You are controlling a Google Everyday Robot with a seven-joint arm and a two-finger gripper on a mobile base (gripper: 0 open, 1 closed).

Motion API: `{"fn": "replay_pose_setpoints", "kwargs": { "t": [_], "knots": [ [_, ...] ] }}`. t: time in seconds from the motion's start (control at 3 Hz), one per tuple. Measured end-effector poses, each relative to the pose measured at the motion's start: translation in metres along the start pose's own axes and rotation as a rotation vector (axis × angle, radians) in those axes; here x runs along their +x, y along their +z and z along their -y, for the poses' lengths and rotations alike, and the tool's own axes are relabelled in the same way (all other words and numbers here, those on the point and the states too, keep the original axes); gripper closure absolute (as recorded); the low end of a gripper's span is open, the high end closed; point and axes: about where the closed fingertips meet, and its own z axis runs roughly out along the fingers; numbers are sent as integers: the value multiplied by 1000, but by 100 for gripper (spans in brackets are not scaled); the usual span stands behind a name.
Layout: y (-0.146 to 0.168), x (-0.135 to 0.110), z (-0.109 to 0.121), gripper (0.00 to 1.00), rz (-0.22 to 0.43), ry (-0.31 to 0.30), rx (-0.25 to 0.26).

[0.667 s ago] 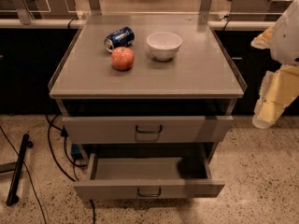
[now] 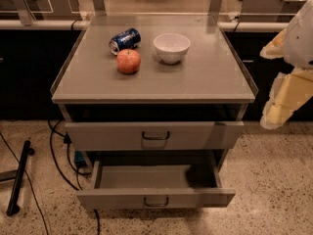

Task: Close middle drawer

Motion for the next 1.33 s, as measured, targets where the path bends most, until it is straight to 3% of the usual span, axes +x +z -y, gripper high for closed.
{"fn": "replay_pose_setpoints", "kwargs": {
  "t": [0.33, 0.67, 1.0, 1.33],
  "knots": [
    [19, 0, -5, 41, 34, 1, 2],
    [66, 3, -19, 64, 86, 10, -24],
    [124, 11, -41, 88, 128, 41, -80],
    [199, 27, -72, 100, 129, 64, -182]
  ]
}}
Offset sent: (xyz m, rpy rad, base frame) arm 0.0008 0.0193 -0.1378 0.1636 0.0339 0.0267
